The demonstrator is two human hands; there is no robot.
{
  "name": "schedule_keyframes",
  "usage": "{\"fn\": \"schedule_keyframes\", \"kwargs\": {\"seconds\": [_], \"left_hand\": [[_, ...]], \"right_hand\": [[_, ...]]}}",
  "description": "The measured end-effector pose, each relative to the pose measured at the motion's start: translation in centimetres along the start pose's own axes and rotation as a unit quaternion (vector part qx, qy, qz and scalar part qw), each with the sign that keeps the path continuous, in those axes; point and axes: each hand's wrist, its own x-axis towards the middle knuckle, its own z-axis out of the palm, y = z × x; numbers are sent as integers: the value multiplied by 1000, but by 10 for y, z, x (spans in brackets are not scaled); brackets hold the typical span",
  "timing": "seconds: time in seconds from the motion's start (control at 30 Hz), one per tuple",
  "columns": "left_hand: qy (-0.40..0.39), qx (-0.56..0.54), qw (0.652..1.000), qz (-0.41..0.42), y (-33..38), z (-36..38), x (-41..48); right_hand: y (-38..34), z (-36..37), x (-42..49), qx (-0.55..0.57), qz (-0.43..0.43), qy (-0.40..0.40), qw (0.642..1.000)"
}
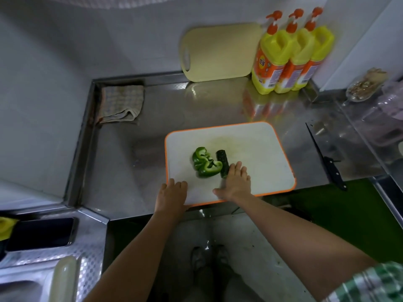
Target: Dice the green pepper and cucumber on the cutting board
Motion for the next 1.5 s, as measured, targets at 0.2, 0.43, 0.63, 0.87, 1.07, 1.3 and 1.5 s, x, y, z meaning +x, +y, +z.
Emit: {"fn": "schedule_keyframes", "kwargs": {"seconds": [0.2,0.43,0.63,0.87,1.07,1.3,1.5], "left_hand": [[170,-117,979,0,18,-33,20],[129,-76,984,99,127,-68,75],[2,-66,996,-61,167,-60,107],[23,-32,993,-114,172,-55,123],[18,-34,992,-118,172,-59,126],[169,-75,977,-106,135,-63,116],[123,-203,949,-206,85,-59,84]], "right_hand": [[22,-25,4,109,-44,23,993],[115,-69,12,207,1,82,975],[213,-88,21,139,161,148,966],[256,-89,41,104,246,130,955],[234,-94,55,244,175,221,928],[157,-121,46,400,-60,222,887],[95,-88,27,355,-95,64,928]]}}
